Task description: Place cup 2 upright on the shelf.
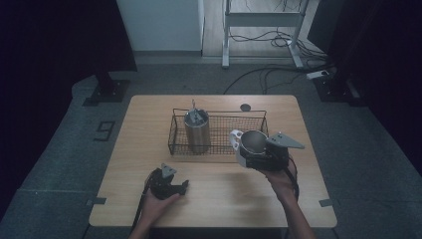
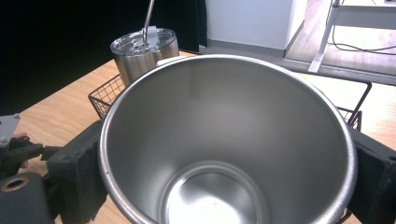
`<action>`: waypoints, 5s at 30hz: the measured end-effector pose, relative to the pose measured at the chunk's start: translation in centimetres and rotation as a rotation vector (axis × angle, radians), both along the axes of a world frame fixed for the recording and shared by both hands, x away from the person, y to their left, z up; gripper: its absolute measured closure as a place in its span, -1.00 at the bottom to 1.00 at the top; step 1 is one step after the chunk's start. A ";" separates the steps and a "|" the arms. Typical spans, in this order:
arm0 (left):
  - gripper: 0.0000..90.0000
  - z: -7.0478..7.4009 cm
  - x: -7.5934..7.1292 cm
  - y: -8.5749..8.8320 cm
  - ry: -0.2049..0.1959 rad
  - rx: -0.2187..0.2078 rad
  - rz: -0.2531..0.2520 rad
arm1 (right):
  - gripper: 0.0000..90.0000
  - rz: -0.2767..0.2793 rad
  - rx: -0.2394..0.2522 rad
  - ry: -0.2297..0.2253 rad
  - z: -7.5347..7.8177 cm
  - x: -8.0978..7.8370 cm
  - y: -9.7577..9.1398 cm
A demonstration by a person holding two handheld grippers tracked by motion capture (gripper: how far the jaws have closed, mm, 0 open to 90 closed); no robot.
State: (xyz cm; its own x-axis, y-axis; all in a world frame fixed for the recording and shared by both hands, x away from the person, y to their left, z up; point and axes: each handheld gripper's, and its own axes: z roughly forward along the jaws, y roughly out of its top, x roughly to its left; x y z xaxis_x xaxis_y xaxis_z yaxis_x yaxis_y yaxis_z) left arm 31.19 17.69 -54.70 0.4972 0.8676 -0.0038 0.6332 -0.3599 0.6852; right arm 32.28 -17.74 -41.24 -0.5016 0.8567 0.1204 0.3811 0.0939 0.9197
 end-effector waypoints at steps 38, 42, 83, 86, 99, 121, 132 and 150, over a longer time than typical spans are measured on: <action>-0.65 0.0 0.0 0.0 -0.001 -0.001 -0.001 | -0.86 -0.012 -0.025 -0.019 2.1 2.3 0.6; -0.65 0.0 0.0 0.0 -0.002 -0.001 -0.001 | -0.86 -0.014 -0.028 -0.020 2.3 2.5 0.6; -0.65 0.0 0.0 0.0 -0.001 0.000 -0.003 | -0.86 -0.048 -0.053 -0.024 3.3 6.8 -0.4; -0.65 0.0 0.0 0.0 -0.001 0.000 -0.003 | -0.86 -0.048 -0.056 -0.026 3.3 7.2 -0.4; -0.65 0.0 0.0 0.0 -0.001 -0.001 -0.003 | -0.86 -0.068 -0.073 -0.008 3.1 8.8 -0.1; -0.65 0.0 0.0 0.0 -0.001 -0.002 -0.003 | -0.86 -0.076 -0.109 0.036 1.0 11.0 0.2; -0.65 0.0 0.0 0.0 -0.001 -0.001 -0.002 | -0.86 -0.075 -0.105 0.070 -0.6 11.6 0.5; -0.65 0.0 0.0 0.0 -0.001 -0.001 -0.003 | -0.86 -0.079 -0.113 0.120 -3.1 12.2 0.4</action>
